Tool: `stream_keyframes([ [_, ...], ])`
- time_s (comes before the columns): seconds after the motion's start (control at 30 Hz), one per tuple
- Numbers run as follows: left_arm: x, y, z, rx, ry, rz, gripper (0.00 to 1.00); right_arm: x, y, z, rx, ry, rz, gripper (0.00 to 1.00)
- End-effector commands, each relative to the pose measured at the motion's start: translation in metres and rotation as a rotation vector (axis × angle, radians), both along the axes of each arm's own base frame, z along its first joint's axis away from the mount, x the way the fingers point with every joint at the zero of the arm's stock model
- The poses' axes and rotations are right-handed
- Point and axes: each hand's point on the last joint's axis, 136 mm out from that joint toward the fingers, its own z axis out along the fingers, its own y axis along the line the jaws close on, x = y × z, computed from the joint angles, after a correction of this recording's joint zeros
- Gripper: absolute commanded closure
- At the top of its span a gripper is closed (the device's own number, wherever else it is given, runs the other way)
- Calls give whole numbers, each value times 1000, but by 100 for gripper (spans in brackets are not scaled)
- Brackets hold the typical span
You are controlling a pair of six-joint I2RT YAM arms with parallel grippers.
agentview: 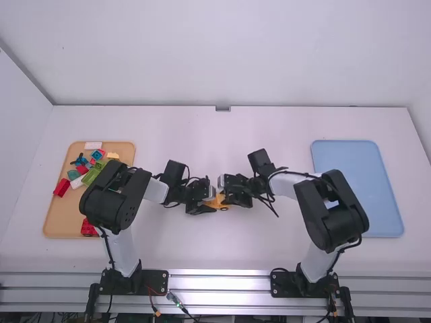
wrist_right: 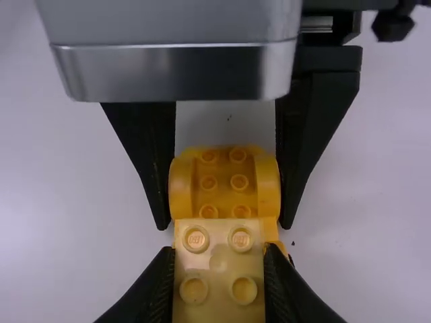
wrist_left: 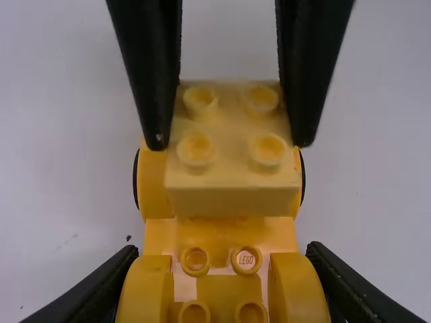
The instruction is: Assemble lego blocks to make yellow taxi
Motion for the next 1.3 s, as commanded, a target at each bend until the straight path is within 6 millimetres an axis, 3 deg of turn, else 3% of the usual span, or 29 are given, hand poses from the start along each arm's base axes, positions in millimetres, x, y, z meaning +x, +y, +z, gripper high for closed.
stream_keyframes([
  [0.0,-2,4,-7,17,27,13,46,1,6,0,-19,-9,9,92],
  [0.43,-3,4,-7,17,28,13,46,12,-9,-5,-35,-1,-56,93],
  [1.13,-3,4,-7,18,32,13,46,9,-1,-10,-72,-32,-37,94],
  [1.2,-3,4,-7,18,31,13,46,9,-2,-10,-72,-30,-39,93],
  [1.27,-3,4,-7,18,32,13,46,8,-1,-9,-65,-25,-36,77],
])
